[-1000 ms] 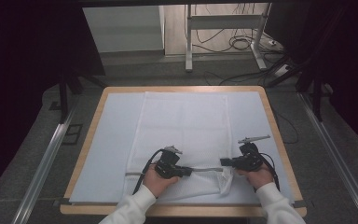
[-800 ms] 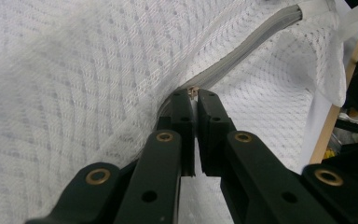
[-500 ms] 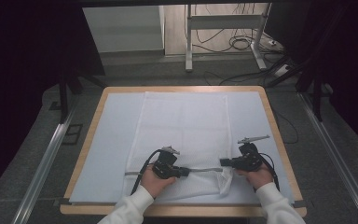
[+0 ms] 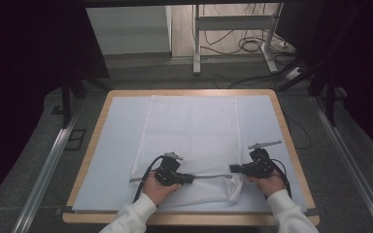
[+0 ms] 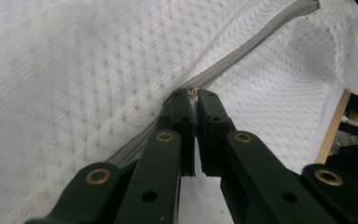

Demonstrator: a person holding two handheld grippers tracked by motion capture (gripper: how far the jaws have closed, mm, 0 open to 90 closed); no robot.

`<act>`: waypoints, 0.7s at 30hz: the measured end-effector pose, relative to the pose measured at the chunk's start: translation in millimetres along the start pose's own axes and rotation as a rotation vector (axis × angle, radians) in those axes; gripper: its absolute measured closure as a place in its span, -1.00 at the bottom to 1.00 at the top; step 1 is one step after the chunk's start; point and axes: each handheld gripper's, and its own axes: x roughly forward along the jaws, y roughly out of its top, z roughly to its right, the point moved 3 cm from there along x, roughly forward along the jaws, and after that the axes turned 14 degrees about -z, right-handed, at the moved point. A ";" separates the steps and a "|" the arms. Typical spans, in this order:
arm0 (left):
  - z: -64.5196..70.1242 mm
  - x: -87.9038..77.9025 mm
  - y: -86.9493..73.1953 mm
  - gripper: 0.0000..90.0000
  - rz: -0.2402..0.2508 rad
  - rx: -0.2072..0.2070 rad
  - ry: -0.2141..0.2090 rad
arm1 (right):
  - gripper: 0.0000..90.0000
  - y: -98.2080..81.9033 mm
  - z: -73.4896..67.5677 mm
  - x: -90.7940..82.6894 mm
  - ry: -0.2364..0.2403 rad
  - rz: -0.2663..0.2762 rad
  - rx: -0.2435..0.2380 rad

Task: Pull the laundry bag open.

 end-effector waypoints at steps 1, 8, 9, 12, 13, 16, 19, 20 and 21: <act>0.0 0.0 0.0 0.93 0.000 0.000 0.000 | 0.95 0.0 0.0 0.0 0.000 0.000 0.000; -4.5 -4.5 -5.5 0.93 0.006 -0.014 0.002 | 0.95 0.1 0.2 0.6 -0.005 -0.001 -0.003; -5.5 -6.3 -6.9 0.93 0.006 -0.015 0.004 | 0.95 0.1 0.2 0.6 -0.004 -0.001 -0.004; -8.4 -9.4 -8.7 0.93 0.004 -0.016 0.012 | 0.95 0.0 0.4 0.3 -0.008 -0.003 -0.004; -9.7 -10.7 -9.3 0.93 0.009 -0.023 0.017 | 0.95 0.0 0.6 0.3 -0.010 -0.003 -0.003; -14.2 -15.2 -13.2 0.93 0.009 -0.031 0.016 | 0.95 -0.1 2.1 -0.2 -0.015 0.003 0.004; -15.2 -18.7 -16.8 0.93 0.013 -0.035 0.017 | 0.95 -0.3 2.4 0.0 -0.016 0.001 0.006; -15.2 -18.7 -16.8 0.93 0.013 -0.035 0.017 | 0.95 -0.2 2.5 0.2 -0.017 0.000 0.004; -17.6 -20.7 -18.9 0.93 0.008 -0.033 0.020 | 0.95 -0.3 2.5 0.3 -0.016 0.000 0.006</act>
